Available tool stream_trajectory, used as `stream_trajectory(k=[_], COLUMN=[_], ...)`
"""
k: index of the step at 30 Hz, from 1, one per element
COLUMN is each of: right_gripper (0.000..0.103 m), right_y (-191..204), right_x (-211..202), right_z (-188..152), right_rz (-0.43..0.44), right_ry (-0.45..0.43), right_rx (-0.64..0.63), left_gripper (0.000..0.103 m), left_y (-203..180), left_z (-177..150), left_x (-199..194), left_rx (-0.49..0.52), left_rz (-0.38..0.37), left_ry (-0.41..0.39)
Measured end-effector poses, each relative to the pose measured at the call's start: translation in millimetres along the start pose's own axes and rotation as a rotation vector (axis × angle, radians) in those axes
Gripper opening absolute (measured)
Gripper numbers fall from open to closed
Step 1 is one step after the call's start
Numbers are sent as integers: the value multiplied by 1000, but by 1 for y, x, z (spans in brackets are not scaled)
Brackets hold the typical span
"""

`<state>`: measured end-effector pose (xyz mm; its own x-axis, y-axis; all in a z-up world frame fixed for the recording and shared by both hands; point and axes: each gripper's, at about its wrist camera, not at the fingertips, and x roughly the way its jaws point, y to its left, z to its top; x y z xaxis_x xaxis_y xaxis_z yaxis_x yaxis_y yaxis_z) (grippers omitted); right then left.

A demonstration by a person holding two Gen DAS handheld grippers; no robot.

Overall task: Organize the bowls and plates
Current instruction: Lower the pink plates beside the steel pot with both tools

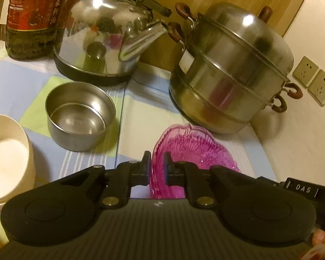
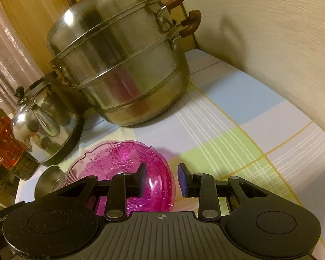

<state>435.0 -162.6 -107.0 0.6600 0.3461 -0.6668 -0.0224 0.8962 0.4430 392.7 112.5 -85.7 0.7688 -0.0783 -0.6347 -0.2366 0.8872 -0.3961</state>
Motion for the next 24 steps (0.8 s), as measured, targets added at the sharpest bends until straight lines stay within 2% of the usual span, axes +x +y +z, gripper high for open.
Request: stream_trajectory(k=[13,16,20,24], right_gripper=[31,31,31,31], right_y=[-3,-3,-3,-3], right_x=[6,5,6,7], right_z=[-2,-2,-1,-1], right_rz=[-16,-17,-17,-17], right_ry=[36,36,35,37], right_rx=[6,8,12,9], left_gripper=[10,10,10,10], left_y=[-1,0,4,12], left_z=[-9,-6,3,9], left_x=[12,8,2,6], left_rx=[8,-3,-14,-40], left_rz=[2,-4,-2,-4], left_ry=[76,54,-18,-31])
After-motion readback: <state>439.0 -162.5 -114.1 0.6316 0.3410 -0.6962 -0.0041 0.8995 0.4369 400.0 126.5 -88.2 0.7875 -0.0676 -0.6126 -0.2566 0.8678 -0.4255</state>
